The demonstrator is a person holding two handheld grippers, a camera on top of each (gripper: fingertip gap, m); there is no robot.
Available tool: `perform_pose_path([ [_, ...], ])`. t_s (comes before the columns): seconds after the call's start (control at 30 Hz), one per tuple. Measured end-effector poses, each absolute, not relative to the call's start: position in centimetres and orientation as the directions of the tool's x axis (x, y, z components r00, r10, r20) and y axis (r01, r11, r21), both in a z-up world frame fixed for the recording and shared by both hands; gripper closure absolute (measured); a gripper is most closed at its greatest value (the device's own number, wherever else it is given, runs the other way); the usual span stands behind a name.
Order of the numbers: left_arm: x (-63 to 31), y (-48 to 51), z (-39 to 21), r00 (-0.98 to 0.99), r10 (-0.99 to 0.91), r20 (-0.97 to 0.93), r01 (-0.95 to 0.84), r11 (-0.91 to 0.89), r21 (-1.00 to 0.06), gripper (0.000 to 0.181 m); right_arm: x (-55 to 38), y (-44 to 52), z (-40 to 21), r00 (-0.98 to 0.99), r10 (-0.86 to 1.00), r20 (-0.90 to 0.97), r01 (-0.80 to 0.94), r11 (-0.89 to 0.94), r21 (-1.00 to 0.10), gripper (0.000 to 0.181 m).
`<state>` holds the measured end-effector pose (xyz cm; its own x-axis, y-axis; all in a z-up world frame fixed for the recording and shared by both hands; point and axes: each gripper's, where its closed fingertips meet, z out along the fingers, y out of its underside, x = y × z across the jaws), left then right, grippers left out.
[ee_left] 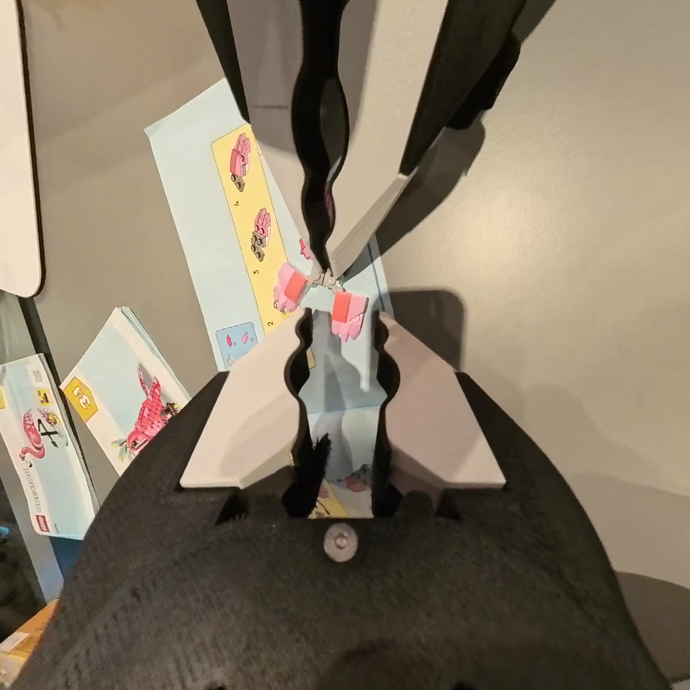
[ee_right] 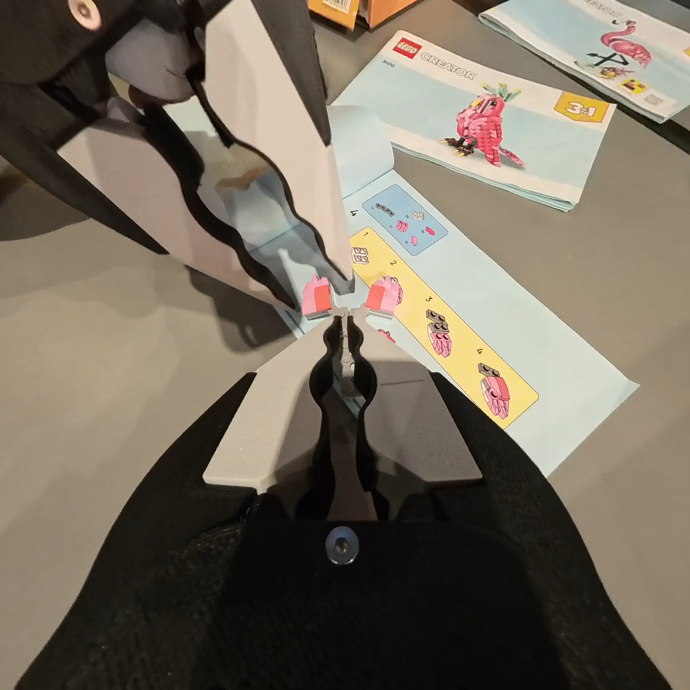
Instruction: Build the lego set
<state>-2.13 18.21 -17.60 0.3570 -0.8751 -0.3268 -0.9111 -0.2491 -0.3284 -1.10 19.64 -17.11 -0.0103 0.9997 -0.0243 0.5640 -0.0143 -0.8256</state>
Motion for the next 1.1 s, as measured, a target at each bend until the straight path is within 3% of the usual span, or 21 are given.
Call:
perform_pose_path([
  [0.13, -2.27, 18.21, -17.96, 0.348, -0.877, -0.332, -0.918, -0.247, -0.31, 0.151, -1.14, 19.68, -17.09, 0.003, 0.999, -0.054, 0.562, -0.047, -0.826, 0.181],
  [0.23, -2.14, 18.13, -18.21, 0.324, -0.885, -0.335, -0.927, -0.226, -0.3, 0.165, -1.15, 19.71, -17.09, 0.005, 0.998, -0.056, 0.561, -0.05, -0.826, 0.181],
  [0.6, -2.17, 18.07, -18.25, 0.37, -0.89, -0.268, -0.906, -0.282, -0.315, 0.165, -1.17, 19.68, -17.12, -0.018, 0.998, 0.062, 0.571, 0.061, -0.819, 0.181],
  [1.1, -2.17, 18.11, -18.23, 0.401, -0.885, -0.237, -0.891, -0.316, -0.325, 0.165, -1.2, 19.87, -17.08, 0.044, 0.999, -0.001, 0.573, -0.026, -0.819, 0.181],
])
